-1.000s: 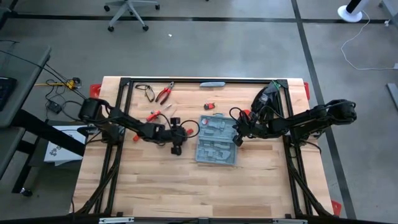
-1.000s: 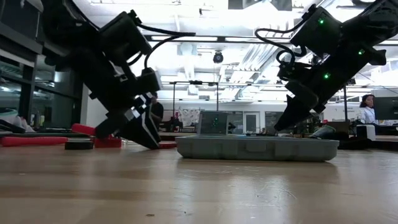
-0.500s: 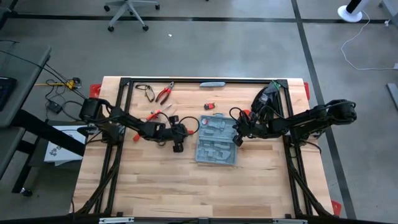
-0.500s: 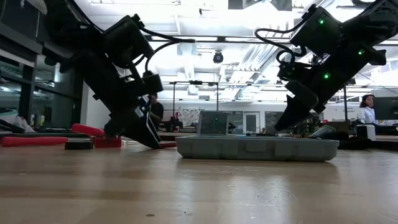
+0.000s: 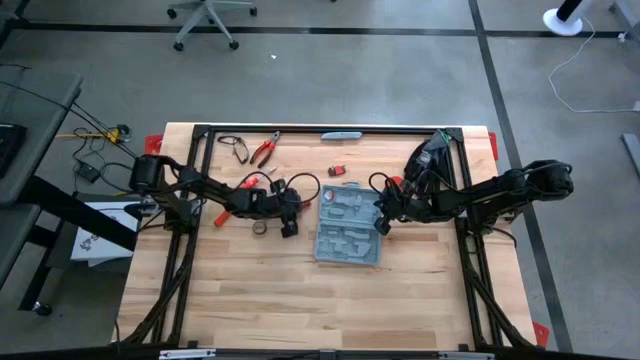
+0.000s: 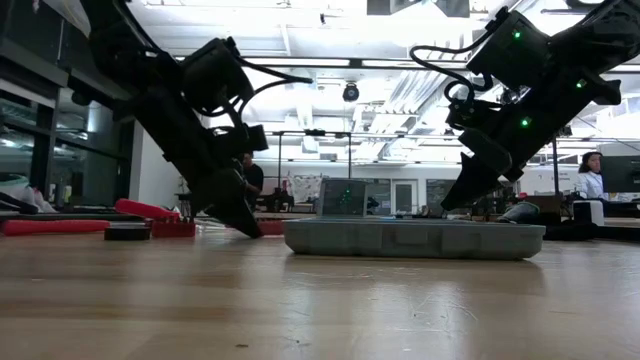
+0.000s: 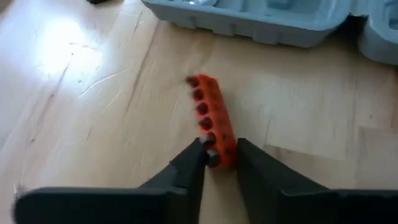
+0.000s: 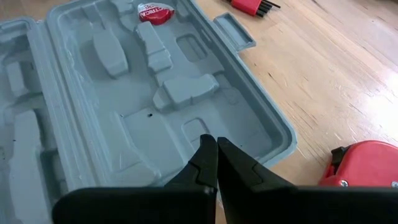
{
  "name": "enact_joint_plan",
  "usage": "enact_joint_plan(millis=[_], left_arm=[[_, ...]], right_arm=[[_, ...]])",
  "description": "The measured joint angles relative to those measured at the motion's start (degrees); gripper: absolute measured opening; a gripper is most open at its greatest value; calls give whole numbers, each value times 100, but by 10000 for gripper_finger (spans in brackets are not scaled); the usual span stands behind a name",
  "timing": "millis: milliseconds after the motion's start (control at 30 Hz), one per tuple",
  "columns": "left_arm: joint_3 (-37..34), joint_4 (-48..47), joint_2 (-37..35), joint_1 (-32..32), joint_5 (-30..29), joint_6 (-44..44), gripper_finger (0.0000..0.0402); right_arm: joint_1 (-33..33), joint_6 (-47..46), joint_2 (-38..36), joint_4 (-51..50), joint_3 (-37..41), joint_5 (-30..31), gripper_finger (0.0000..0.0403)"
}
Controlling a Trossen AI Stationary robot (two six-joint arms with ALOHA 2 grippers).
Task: Prefit tool cases
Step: Put the right orange multi-bit set into the gray tool case
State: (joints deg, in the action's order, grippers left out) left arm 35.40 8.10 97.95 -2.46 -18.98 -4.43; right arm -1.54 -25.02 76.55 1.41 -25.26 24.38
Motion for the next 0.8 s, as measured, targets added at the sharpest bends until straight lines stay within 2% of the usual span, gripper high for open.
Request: enact_joint_plan(millis=[167, 567, 800], left_arm=[[-2, 76, 2, -7, -20, 2, 15], [-7, 169, -62, -9, 27, -68, 14], [-31, -18, -490, -15, 102, -24, 12]], right_arm=[[0, 0, 0, 0, 0, 0, 0], [0, 0, 0, -19, 0, 0, 0], [0, 61, 0, -251, 0, 0, 0]])
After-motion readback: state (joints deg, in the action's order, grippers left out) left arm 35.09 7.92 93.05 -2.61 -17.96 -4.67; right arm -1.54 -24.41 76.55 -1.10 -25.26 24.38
